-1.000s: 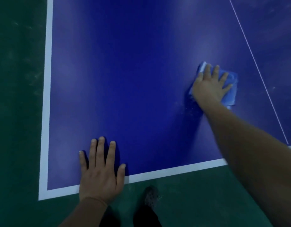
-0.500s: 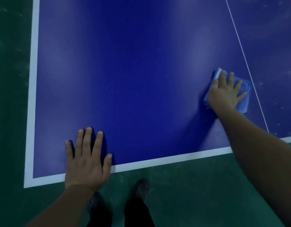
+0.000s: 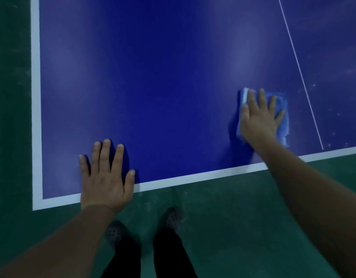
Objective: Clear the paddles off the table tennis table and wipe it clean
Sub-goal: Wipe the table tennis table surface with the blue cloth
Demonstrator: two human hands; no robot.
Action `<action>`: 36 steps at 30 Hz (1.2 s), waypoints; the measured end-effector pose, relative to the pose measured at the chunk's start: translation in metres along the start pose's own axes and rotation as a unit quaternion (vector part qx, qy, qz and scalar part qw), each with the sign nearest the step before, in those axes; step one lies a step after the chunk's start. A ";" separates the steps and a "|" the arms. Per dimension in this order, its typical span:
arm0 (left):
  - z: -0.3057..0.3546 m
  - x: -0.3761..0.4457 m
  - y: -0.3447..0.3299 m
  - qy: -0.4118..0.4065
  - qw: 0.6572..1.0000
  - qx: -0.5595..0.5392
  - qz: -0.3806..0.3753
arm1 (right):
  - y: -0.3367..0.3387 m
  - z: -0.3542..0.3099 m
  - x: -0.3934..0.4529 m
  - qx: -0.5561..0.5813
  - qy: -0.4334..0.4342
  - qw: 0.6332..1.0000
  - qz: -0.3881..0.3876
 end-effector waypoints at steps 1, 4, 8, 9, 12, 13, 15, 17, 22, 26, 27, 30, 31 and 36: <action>-0.001 0.001 0.000 0.001 1.000 -0.001 0.001 | -0.006 -0.019 -0.002 0.022 -0.050 0.998 0.022; 0.000 -0.001 0.000 0.001 1.000 -0.002 0.003 | -0.054 -0.092 -0.062 -0.011 0.116 0.993 -0.006; 0.000 -0.001 -0.001 -0.001 1.000 -0.001 0.014 | -0.078 -0.081 -0.161 -0.066 0.385 0.911 -0.135; -0.001 -0.001 -0.001 0.001 1.000 0.002 0.011 | -0.067 -0.059 -0.149 -0.058 0.359 0.924 -0.121; 0.000 0.000 -0.001 -0.001 1.000 0.006 0.006 | -0.028 0.010 -0.084 -0.085 0.194 0.976 -0.053; 0.000 0.000 -0.001 -0.002 1.000 0.003 0.007 | -0.013 0.028 -0.063 -0.077 0.111 0.990 -0.048; -0.001 0.000 -0.001 -0.005 1.000 -0.001 0.006 | 0.006 0.042 -0.037 -0.017 -0.046 0.999 -0.004; -0.001 0.000 0.000 -0.005 1.000 -0.002 0.004 | 0.003 0.022 -0.037 0.037 -0.157 0.986 0.047; 0.000 0.000 0.002 -0.001 1.000 -0.002 0.000 | -0.060 -0.064 -0.126 -0.034 0.213 0.972 -0.095; -0.002 -0.001 0.002 -0.006 1.000 0.000 0.005 | -0.028 -0.003 -0.095 -0.063 0.247 0.959 -0.123; -0.001 -0.001 0.002 -0.007 1.000 -0.002 0.007 | -0.012 0.019 -0.077 -0.078 0.187 0.974 -0.101; -0.001 -0.001 0.001 -0.009 1.000 -0.005 0.009 | 0.020 0.057 -0.047 -0.053 -0.006 0.997 -0.055; -0.001 -0.001 0.001 -0.008 1.000 -0.006 0.007 | 0.018 0.053 -0.046 -0.032 -0.052 0.998 -0.027; 0.000 0.000 0.002 0.003 1.000 -0.014 0.002 | -0.030 -0.027 -0.083 -0.052 0.123 0.989 -0.067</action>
Point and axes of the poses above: each hand's wrist, its own x-axis towards the middle knuckle, its own y-axis out of the back of the hand, z = x × y, the point moved 1 cm from there along x, towards the middle knuckle, and after that the axes turned 13 degrees about x, right-handed, at the moved point
